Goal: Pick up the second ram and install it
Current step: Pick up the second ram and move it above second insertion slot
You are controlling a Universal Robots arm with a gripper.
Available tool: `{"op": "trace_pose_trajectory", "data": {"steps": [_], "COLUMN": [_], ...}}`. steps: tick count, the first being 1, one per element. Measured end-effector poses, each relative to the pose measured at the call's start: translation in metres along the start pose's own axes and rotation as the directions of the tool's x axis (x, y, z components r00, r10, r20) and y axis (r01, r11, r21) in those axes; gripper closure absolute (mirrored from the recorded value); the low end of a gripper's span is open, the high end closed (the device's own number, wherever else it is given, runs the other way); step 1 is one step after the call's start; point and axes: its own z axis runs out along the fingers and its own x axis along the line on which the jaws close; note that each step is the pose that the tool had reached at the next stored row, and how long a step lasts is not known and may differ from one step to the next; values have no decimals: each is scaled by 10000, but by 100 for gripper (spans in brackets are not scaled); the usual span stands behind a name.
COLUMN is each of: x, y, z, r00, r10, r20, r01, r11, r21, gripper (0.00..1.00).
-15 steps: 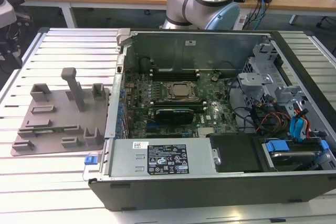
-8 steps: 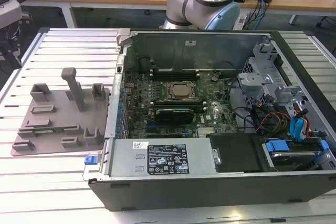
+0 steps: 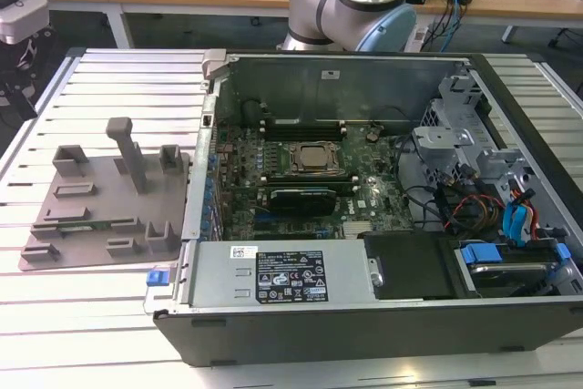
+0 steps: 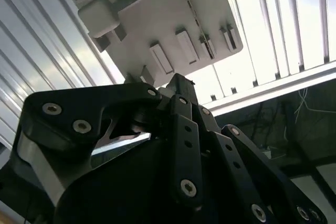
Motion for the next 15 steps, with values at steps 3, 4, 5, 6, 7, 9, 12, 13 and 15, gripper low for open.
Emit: {"op": "trace_pose_trajectory", "data": {"steps": [3, 4, 5, 6, 7, 9, 12, 13, 15], "x": [0, 0, 0, 0, 0, 0, 0, 0, 0], "y": [0, 0, 0, 0, 0, 0, 0, 0, 0], "z": [0, 0, 0, 0, 0, 0, 0, 0, 0], "r00": [9981, 9968, 9952, 9928, 9907, 9871, 9757, 9721, 9653], "r10": [-619, -797, -980, -1198, -1357, -1601, -2189, -2346, -2610], "r20": [-23, -29, -36, -44, -49, -57, -77, -83, -91], "r01": [619, 797, 980, 1198, 1357, 1601, 2189, 2345, 2610], "r11": [9981, 9968, 9952, 9928, 9907, 9871, 9757, 9721, 9653], "r21": [-15, -20, -25, -31, -35, -42, -61, -66, -75], "gripper": [90, 90, 90, 90, 90, 90, 90, 90, 90]}}
